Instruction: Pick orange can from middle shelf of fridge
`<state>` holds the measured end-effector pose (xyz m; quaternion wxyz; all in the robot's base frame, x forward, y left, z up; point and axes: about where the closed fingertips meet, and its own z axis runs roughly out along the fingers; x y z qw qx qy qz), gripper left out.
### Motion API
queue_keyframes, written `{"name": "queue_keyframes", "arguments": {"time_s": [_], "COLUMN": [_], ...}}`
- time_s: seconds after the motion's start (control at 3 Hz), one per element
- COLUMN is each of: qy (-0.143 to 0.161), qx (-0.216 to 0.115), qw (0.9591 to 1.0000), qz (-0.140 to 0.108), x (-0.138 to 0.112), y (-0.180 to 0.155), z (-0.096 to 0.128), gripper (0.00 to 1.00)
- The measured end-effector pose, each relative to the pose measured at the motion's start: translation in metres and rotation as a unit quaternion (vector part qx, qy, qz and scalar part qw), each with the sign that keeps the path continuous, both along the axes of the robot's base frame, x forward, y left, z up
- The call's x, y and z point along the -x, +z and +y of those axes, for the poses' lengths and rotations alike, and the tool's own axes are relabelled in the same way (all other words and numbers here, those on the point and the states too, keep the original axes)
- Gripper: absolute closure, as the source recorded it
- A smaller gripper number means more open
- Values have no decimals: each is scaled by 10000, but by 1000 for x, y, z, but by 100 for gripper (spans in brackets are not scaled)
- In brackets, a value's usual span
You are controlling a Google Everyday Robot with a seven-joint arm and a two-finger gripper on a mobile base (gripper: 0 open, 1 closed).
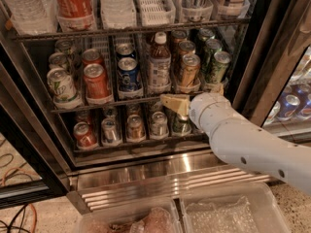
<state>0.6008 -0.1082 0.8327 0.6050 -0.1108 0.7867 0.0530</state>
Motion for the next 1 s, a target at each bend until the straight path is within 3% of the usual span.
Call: {"name": "queue_keyframes", "arguments": {"time_s": [0.33, 1.0], "qy": [-206, -444], "qx": [-38, 28], "qw": [9994, 9971], "qz": [-264, -611], "x": [-9, -22], "y": [1, 8], "z": [6, 10], "gripper": [0, 14]}}
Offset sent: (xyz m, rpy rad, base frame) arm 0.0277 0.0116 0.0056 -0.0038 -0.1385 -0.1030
